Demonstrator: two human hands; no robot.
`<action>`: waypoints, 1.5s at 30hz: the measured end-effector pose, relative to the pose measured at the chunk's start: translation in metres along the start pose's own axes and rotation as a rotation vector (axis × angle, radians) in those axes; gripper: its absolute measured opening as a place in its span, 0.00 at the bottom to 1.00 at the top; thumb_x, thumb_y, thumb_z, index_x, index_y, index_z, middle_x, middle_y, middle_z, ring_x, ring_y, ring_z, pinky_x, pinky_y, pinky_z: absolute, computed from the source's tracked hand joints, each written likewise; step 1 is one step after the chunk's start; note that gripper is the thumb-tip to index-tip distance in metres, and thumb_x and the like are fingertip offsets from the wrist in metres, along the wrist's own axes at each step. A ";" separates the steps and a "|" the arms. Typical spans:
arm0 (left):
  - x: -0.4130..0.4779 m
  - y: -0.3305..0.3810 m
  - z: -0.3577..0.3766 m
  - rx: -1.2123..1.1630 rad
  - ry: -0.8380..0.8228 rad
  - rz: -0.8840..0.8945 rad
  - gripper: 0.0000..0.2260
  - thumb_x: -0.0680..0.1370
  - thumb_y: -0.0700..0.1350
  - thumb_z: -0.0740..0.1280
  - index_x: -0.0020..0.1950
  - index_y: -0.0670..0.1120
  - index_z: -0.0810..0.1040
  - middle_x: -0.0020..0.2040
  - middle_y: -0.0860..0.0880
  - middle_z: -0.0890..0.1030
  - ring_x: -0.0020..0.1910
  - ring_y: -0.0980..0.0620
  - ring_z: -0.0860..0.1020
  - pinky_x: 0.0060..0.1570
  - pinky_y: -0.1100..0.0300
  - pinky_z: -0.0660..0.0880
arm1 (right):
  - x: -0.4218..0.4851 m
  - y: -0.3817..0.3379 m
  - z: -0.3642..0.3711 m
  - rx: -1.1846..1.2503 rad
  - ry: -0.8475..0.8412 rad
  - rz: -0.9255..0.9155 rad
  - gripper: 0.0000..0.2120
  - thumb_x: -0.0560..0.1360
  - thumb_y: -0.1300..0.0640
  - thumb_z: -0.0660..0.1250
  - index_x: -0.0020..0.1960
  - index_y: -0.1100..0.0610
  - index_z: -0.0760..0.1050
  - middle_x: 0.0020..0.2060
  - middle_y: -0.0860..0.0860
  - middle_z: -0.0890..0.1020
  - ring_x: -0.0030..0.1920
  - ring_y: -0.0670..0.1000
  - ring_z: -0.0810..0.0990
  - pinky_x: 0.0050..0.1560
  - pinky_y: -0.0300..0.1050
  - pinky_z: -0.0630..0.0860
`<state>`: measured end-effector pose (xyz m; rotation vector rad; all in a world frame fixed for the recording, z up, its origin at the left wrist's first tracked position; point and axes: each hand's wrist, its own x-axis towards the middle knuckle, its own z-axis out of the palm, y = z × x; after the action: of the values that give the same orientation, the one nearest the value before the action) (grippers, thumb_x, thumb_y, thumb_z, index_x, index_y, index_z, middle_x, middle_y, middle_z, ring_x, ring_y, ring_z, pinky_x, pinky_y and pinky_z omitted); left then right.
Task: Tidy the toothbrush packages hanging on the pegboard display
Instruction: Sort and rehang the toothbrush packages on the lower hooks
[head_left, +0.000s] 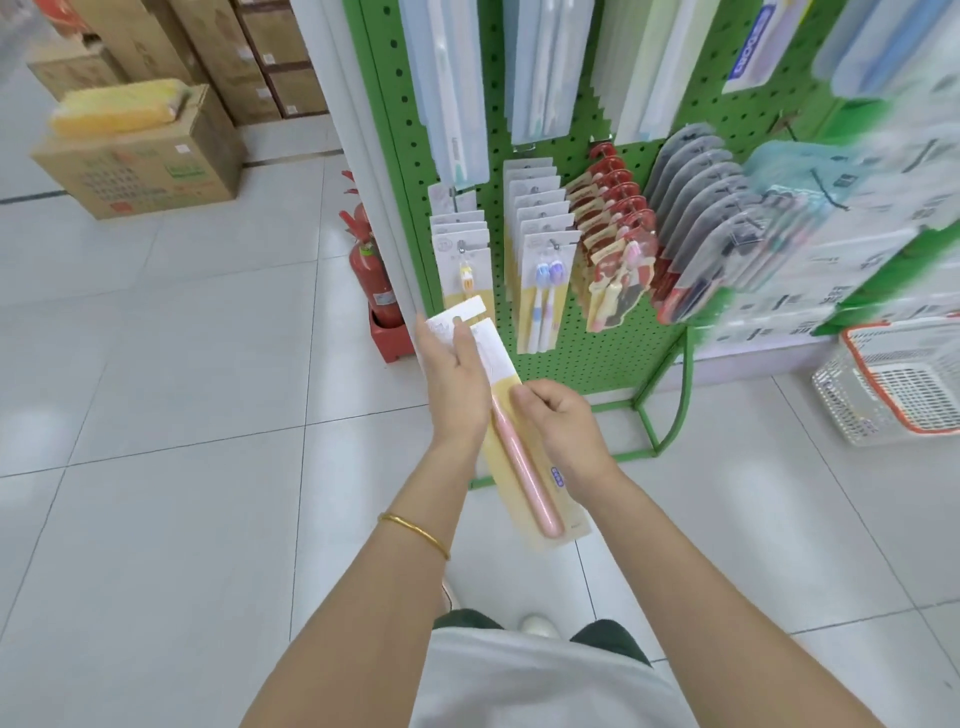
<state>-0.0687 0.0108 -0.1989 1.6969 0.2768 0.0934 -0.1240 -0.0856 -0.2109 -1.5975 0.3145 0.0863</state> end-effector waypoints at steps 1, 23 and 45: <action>-0.005 0.003 0.006 0.047 -0.018 0.060 0.25 0.83 0.50 0.52 0.78 0.45 0.49 0.77 0.49 0.57 0.75 0.54 0.57 0.74 0.59 0.55 | -0.002 -0.005 -0.001 0.047 0.025 0.000 0.12 0.79 0.59 0.63 0.37 0.56 0.73 0.31 0.46 0.71 0.33 0.43 0.67 0.36 0.35 0.66; -0.066 0.017 0.018 0.831 -0.977 0.131 0.45 0.74 0.54 0.71 0.75 0.64 0.38 0.66 0.46 0.63 0.63 0.46 0.69 0.58 0.52 0.71 | 0.015 -0.015 -0.070 0.737 0.546 0.225 0.04 0.80 0.56 0.62 0.48 0.55 0.73 0.40 0.52 0.79 0.37 0.51 0.79 0.47 0.50 0.79; -0.042 0.025 0.012 0.258 -0.703 -0.167 0.12 0.82 0.46 0.60 0.62 0.46 0.76 0.56 0.48 0.81 0.52 0.51 0.80 0.53 0.55 0.77 | 0.007 -0.030 -0.068 0.436 0.143 0.061 0.06 0.76 0.66 0.65 0.49 0.57 0.78 0.43 0.52 0.83 0.35 0.47 0.81 0.34 0.41 0.75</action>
<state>-0.1031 -0.0137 -0.1717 1.8400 -0.1052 -0.6768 -0.1185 -0.1529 -0.1794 -1.1638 0.4597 -0.0479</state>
